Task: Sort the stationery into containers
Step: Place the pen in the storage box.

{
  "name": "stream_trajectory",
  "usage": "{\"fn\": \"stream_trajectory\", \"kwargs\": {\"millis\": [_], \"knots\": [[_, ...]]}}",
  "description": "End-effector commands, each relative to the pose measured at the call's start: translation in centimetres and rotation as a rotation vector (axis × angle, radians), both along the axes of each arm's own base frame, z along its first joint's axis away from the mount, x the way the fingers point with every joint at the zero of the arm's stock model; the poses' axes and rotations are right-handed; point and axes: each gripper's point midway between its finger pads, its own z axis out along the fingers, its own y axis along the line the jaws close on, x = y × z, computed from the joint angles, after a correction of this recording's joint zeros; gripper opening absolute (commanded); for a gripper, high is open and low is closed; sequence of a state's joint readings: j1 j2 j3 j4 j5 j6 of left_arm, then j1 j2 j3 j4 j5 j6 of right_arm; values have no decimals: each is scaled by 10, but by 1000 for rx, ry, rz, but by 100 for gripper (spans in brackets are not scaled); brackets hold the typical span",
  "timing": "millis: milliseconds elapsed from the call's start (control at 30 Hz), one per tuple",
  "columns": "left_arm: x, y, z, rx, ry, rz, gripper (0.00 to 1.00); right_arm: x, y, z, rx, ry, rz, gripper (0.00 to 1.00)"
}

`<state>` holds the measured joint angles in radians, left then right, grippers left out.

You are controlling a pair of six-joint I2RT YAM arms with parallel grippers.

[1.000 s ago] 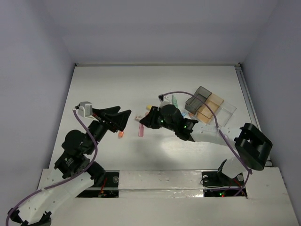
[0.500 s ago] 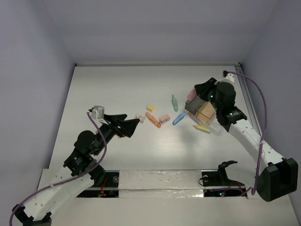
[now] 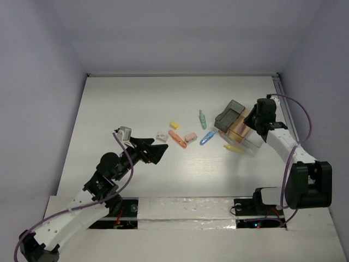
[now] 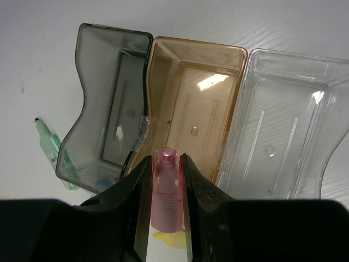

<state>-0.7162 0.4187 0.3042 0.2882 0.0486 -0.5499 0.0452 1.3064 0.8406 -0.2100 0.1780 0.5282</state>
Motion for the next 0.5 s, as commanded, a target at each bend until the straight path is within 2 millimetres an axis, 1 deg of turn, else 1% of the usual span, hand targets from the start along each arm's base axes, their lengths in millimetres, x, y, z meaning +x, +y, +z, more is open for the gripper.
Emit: {"fn": "stream_trajectory", "kwargs": {"millis": [0,67,167,267,300,333,367,433,467], "knots": [[-1,-1,13,-33,-71,-13,99,10,-12,11,-42,-15,-21,0],[0,-2,9,-25,-67,-12,99,12,-11,8,-37,-3,-17,0],[0,-2,8,-22,-73,-12,99,15,-8,-3,-26,29,-5,0],[1,-3,6,-16,-71,-13,99,18,-7,-5,-18,36,-4,20],[1,-3,5,-15,-70,-13,99,19,-7,-3,-20,33,-4,33],[1,-3,5,-14,-69,-15,99,21,-8,4,-24,19,-5,39],[1,-4,4,-13,-68,-16,99,21,-8,7,-31,13,-2,43],[2,-4,2,-10,-62,-15,99,23,-10,15,-40,2,-4,46],[3,-5,2,-8,-60,-17,99,24,-10,22,-41,-8,-3,50]]}}
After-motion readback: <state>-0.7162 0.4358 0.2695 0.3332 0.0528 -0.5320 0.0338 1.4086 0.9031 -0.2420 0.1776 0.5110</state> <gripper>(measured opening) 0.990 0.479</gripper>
